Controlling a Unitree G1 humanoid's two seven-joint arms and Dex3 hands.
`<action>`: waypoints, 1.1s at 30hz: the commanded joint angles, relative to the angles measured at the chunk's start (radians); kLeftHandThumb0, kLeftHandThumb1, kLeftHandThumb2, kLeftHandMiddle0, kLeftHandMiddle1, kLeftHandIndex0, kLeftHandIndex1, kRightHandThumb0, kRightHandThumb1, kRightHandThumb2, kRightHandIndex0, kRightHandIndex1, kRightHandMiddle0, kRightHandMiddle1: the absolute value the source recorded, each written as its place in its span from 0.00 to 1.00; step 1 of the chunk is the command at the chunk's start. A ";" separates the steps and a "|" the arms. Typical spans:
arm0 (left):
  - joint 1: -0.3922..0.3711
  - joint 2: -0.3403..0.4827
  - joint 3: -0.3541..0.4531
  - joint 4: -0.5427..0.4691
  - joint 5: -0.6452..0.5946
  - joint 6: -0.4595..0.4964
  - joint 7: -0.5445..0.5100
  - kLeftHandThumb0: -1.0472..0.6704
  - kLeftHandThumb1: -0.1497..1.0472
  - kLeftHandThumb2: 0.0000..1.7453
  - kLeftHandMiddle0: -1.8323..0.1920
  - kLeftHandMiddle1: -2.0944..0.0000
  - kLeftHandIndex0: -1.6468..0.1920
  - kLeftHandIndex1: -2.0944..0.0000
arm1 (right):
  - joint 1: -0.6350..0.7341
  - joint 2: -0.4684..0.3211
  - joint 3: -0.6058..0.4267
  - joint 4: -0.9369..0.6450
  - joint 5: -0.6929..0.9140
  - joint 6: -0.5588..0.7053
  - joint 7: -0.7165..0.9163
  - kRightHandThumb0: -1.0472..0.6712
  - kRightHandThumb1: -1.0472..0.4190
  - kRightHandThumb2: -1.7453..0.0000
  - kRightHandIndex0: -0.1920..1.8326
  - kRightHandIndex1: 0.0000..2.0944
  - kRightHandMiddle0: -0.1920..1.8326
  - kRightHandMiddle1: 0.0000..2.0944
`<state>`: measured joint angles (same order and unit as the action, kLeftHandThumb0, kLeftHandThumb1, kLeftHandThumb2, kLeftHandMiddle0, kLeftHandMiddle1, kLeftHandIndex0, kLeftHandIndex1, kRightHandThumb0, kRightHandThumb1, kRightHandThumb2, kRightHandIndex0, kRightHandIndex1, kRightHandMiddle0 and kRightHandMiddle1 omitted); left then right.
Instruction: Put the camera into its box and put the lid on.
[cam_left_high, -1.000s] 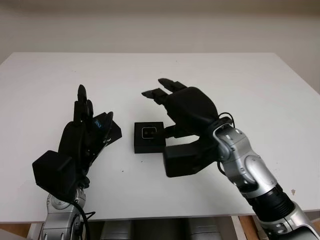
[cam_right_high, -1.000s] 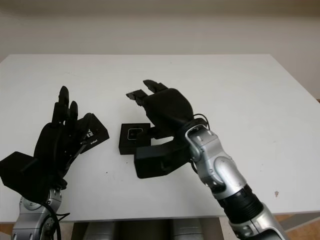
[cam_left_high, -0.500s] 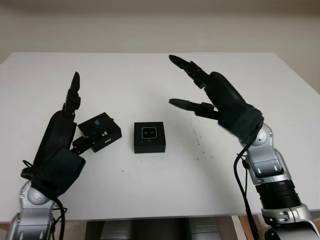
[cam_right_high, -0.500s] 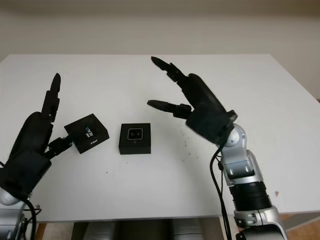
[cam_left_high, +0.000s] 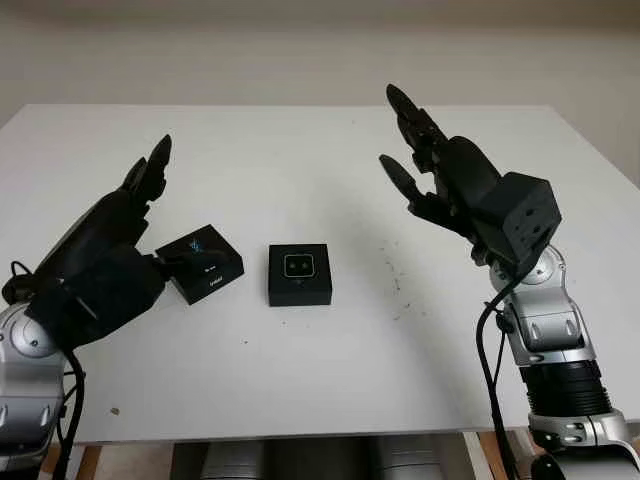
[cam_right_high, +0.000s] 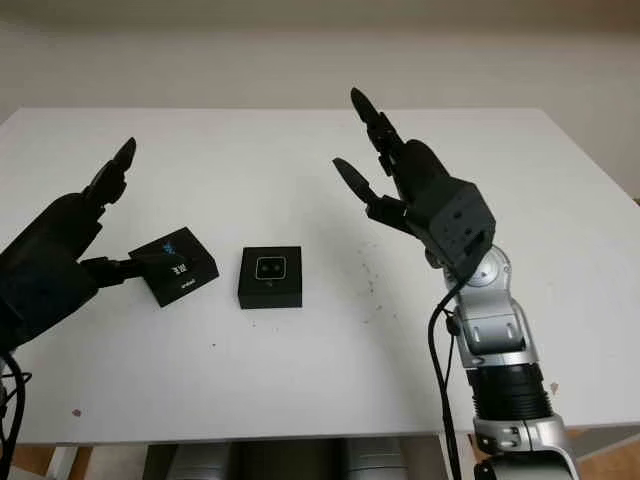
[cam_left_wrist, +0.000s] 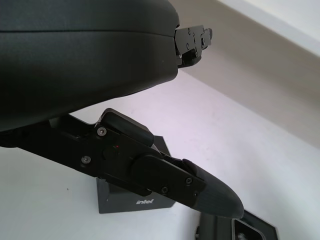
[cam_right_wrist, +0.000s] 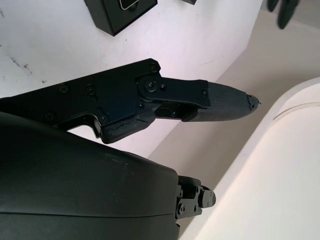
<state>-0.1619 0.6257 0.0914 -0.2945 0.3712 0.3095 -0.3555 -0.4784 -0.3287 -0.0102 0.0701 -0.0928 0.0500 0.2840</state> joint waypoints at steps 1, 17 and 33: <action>-0.044 0.002 -0.024 0.039 0.016 -0.015 0.017 0.07 0.92 0.03 1.00 1.00 1.00 1.00 | -0.008 -0.008 -0.012 0.007 0.010 -0.017 -0.005 0.17 0.00 0.69 0.08 0.02 0.08 0.03; -0.139 -0.022 -0.204 0.300 0.209 -0.064 0.133 0.03 0.98 0.04 1.00 1.00 1.00 1.00 | 0.010 -0.020 -0.036 -0.002 0.022 -0.016 -0.026 0.19 0.00 0.69 0.08 0.03 0.09 0.03; -0.183 -0.008 -0.297 0.427 0.358 -0.051 0.114 0.16 0.90 0.02 0.99 0.98 0.98 0.98 | 0.028 -0.019 -0.033 -0.003 0.009 -0.062 -0.047 0.19 0.00 0.69 0.11 0.04 0.11 0.04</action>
<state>-0.3130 0.6180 -0.2014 0.1177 0.7287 0.2650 -0.2493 -0.4563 -0.3394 -0.0427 0.0694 -0.0796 0.0019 0.2426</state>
